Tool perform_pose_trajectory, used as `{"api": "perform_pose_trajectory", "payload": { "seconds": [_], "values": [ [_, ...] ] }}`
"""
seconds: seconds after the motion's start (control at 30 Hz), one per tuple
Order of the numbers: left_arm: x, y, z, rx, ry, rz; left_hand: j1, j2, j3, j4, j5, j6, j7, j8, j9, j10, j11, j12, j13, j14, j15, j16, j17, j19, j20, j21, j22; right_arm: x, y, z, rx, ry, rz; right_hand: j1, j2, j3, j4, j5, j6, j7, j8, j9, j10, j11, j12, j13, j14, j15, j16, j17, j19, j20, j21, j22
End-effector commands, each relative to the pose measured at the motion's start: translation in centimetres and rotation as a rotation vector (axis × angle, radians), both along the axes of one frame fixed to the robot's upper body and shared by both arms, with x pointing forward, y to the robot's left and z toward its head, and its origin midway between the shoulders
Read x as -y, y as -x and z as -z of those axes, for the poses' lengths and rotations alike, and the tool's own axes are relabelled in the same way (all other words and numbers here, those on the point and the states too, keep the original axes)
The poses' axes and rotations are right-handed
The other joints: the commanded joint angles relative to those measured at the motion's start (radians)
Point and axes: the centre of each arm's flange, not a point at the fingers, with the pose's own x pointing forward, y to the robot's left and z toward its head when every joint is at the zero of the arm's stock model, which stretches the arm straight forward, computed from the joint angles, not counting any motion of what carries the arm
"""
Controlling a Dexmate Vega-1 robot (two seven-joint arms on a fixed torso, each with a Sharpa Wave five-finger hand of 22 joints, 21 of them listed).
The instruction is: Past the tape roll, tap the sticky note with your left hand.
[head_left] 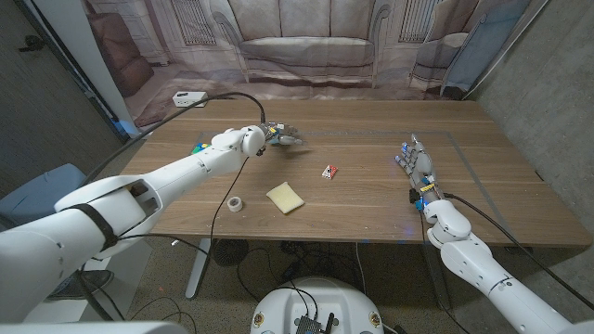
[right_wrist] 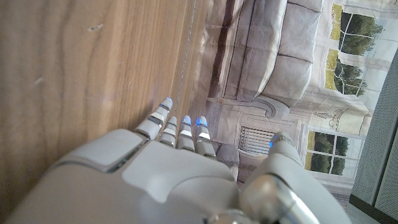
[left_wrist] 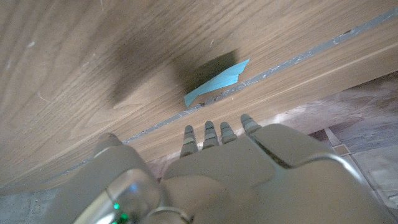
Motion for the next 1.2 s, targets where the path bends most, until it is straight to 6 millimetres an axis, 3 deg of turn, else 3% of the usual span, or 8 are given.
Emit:
{"api": "perform_pose_trajectory", "payload": {
  "seconds": [0.03, 0.47, 1.2],
  "values": [
    [-0.4, 0.4, 0.1, 0.004, 0.018, 0.004, 0.011, -0.002, 0.009, -0.004, -0.004, -0.065, 0.015, 0.000, 0.002, -0.017, 0.000, -0.002, 0.006, -0.010, 0.012, 0.001, 0.004, -0.047, 0.007, 0.002, 0.006, -0.1, 0.2, 0.1, 0.003, 0.001, 0.000, -0.002, 0.005, 0.003, -0.007, 0.005, 0.006, 0.000, -0.001, 0.006, 0.005, 0.001, 0.002, 0.006, 0.008, 0.001, 0.003, 0.001, 0.003, 0.002, 0.006, 0.003],
    [-1.6, 1.6, -0.6, 0.037, 0.063, -0.008, 0.009, -0.004, 0.009, -0.003, -0.005, -0.057, 0.028, 0.020, 0.001, -0.026, 0.004, -0.003, 0.007, -0.018, 0.013, 0.001, 0.004, -0.047, 0.009, 0.002, 0.006, -0.2, 0.3, -0.4, 0.027, 0.002, -0.003, -0.003, 0.005, 0.003, -0.007, 0.005, 0.007, 0.000, -0.001, 0.006, 0.005, 0.001, 0.002, 0.006, 0.008, 0.002, 0.003, 0.001, 0.002, 0.000, 0.006, 0.003],
    [-3.7, 6.0, -1.8, 0.179, 0.243, 0.045, 0.008, -0.008, 0.010, -0.005, -0.005, -0.042, 0.038, 0.029, 0.000, -0.001, 0.005, 0.009, 0.007, 0.015, 0.003, 0.012, 0.004, -0.011, 0.016, 0.014, 0.006, -0.1, 0.5, -1.2, 0.055, 0.035, -0.012, -0.004, 0.003, 0.001, -0.008, 0.005, 0.009, 0.002, 0.000, 0.006, 0.009, 0.002, 0.002, 0.006, 0.007, 0.001, 0.002, 0.001, 0.002, 0.000, 0.006, 0.003]
  ]
}}
